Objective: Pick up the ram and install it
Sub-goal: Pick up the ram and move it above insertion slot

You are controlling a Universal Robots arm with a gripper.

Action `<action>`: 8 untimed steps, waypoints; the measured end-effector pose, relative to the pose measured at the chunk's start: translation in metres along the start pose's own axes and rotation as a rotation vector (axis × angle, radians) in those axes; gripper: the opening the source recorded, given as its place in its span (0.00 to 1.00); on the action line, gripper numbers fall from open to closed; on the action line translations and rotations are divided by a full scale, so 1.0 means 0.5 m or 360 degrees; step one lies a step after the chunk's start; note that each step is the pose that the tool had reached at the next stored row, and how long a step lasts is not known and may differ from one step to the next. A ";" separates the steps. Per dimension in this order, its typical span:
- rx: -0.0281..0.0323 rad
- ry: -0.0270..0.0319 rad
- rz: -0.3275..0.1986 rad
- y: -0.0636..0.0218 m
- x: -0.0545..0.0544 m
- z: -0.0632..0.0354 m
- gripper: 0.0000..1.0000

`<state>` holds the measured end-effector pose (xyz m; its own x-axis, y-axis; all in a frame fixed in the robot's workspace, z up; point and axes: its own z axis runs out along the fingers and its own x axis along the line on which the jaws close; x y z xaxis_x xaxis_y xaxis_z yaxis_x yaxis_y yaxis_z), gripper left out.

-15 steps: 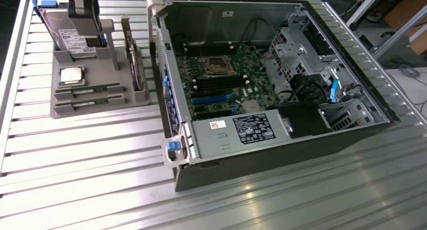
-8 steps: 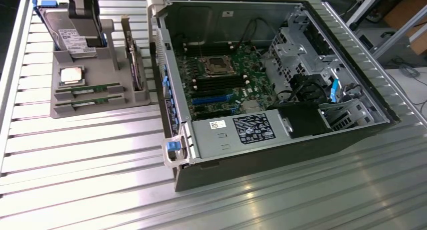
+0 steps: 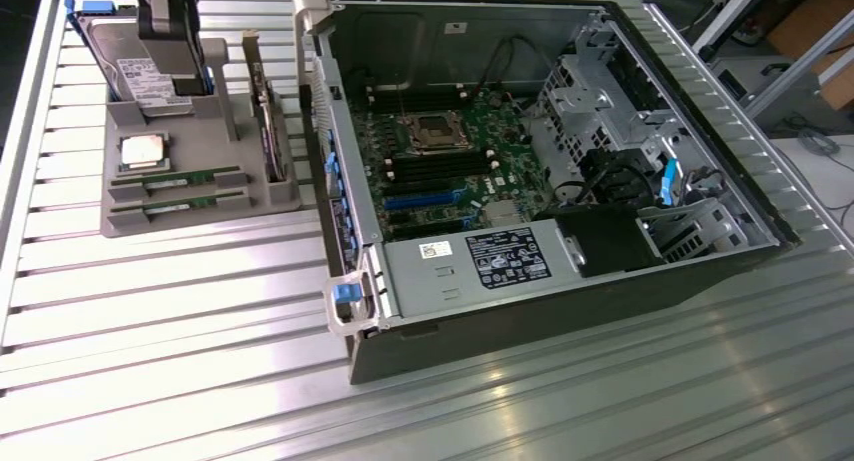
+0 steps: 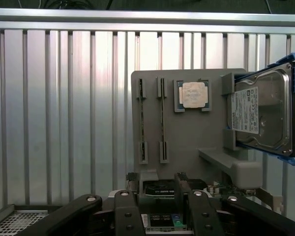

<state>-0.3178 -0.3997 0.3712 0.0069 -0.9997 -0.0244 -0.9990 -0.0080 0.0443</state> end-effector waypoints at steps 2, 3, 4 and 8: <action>-0.00001 0.00000 0.0000 0.000 0.000 0.001 0.42; 0.00000 0.00000 0.0000 0.000 0.000 0.001 0.42; -0.00001 0.00000 0.0000 0.000 0.000 0.002 0.42; 0.00000 0.00000 0.0000 0.000 0.000 0.003 0.42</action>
<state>-0.3178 -0.3997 0.3697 0.0069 -0.9997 -0.0245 -0.9990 -0.0080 0.0443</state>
